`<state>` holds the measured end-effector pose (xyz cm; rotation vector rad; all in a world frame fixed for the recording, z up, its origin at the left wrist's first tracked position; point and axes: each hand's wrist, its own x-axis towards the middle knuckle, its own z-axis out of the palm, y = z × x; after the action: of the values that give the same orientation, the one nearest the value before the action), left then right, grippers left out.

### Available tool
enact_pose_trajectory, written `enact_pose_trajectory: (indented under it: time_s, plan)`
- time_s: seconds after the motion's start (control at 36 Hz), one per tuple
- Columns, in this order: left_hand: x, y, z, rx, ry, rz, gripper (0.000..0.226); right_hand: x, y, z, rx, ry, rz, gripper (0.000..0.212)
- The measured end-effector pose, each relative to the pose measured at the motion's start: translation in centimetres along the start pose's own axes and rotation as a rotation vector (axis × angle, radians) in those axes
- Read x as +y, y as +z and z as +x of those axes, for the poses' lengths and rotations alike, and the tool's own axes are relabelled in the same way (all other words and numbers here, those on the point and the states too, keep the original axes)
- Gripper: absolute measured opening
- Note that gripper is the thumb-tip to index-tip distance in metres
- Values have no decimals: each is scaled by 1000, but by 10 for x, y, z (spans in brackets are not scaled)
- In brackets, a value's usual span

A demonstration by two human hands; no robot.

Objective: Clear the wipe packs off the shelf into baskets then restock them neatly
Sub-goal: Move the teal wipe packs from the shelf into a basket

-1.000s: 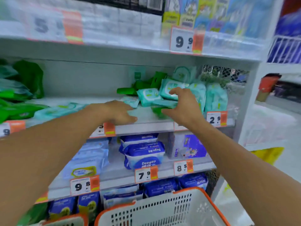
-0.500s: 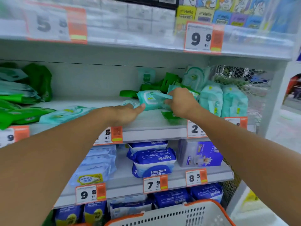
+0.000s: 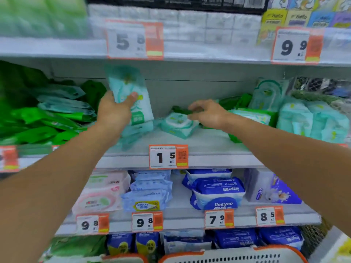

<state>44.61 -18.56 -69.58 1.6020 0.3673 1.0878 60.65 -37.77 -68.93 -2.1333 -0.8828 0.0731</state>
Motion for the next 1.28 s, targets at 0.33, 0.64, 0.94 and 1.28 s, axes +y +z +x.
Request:
enact_pose_trajectory:
  time_s: [0.33,0.64,0.94,1.28]
  plan:
    - [-46,-85,-27,27,-7,-271,21,-74,109,29,-538,-428,-687,91]
    - [-46,-113,-27,142,-161,-425,12,-88,113,54,-562,-235,-754,56]
    - [-19,-92,-68,-218,-382,-356,20,-79,43,-78,-55,-955,-547,65]
    - [-24,-40,-144,-947,-578,-128,42,5,44,-165,-210,-638,-476,109]
